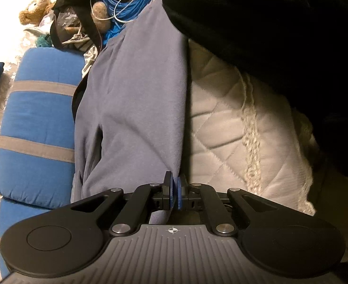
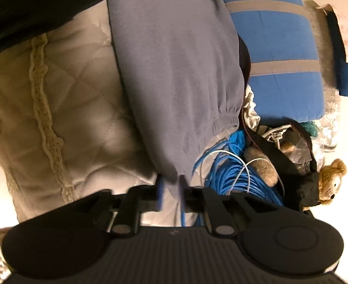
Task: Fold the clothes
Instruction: 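Open both grippers to drop the sweatpants onto the bed, then grasp a sweatpants leg with the left gripper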
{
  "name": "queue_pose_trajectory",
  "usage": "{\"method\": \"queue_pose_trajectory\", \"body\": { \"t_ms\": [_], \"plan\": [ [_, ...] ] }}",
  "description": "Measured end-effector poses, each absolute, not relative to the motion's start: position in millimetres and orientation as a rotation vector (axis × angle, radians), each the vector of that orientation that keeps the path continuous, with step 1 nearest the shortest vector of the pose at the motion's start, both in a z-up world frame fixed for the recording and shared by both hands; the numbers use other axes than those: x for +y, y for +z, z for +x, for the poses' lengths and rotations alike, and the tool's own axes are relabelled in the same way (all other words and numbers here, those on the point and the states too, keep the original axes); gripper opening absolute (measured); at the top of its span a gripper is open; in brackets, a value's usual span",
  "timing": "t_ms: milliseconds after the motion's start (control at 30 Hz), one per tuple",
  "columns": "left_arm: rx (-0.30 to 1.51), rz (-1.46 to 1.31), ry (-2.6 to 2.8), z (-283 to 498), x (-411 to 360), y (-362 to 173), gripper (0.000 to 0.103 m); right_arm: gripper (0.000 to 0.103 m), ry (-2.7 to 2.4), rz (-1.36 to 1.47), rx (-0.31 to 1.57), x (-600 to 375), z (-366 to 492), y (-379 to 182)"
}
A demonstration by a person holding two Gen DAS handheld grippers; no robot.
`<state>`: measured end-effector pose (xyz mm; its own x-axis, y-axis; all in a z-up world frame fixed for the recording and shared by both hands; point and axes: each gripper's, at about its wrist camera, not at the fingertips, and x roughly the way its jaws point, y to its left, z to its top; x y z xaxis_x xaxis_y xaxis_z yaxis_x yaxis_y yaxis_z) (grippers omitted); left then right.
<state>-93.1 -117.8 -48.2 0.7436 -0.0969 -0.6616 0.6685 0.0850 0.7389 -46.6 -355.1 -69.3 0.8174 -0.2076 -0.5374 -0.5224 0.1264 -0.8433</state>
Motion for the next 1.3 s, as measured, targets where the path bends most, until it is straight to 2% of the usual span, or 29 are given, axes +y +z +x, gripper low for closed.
{"method": "queue_pose_trajectory", "body": {
  "t_ms": [33, 67, 133, 167, 200, 400, 533, 700, 833, 967, 1133, 1300],
  "plan": [
    [0.505, 1.403, -0.596, -92.5, -118.0, -51.1, 0.006, 0.061, 0.241, -1.452, 0.605, -353.6, -47.3, -64.6],
    [0.492, 1.432, -0.581, -92.6, -118.2, -53.9, 0.009, 0.076, 0.229, -1.452, 0.584, -352.1, -47.9, -59.9],
    [0.456, 1.497, -0.548, -95.1, -117.5, -58.6, 0.024, 0.080, 0.211, -1.421, 0.562, -346.1, -46.2, -46.4],
    [0.439, 1.511, -0.534, -95.6, -116.8, -59.2, 0.036, 0.081, 0.203, -1.403, 0.554, -342.5, -45.0, -39.1],
    [0.425, 1.517, -0.522, -96.0, -116.1, -59.3, 0.039, 0.084, 0.193, -1.385, 0.536, -337.1, -43.7, -31.3],
    [0.429, 1.524, -0.487, -96.4, -110.6, -57.5, 0.040, 0.090, 0.164, -1.352, 0.359, -290.3, -48.5, 17.0],
    [0.406, 1.579, -0.444, -99.4, -101.2, -62.2, 0.049, 0.096, 0.258, -1.234, 0.322, -249.9, -60.5, 43.4],
    [0.412, 1.581, -0.393, -97.0, -83.8, -63.6, 0.054, 0.098, 0.395, -1.177, 0.282, -191.3, -78.3, 41.3],
    [0.418, 1.600, -0.346, -95.7, -64.2, -62.6, 0.055, 0.099, 0.497, -1.168, 0.244, -146.2, -89.8, 27.3],
    [0.511, 1.564, -0.277, -86.1, -38.6, -51.4, 0.058, 0.099, 0.582, -1.138, 0.196, -102.7, -97.9, 15.0],
    [0.752, 1.325, -0.065, -46.0, 5.3, -24.2, 0.058, 0.100, 0.579, -1.010, 0.133, -59.5, -87.5, 7.5],
    [0.860, 0.882, 0.125, -3.0, 59.7, 24.7, 0.058, 0.100, 0.491, -0.799, 0.180, -25.2, -61.2, 6.2]
  ]
}}
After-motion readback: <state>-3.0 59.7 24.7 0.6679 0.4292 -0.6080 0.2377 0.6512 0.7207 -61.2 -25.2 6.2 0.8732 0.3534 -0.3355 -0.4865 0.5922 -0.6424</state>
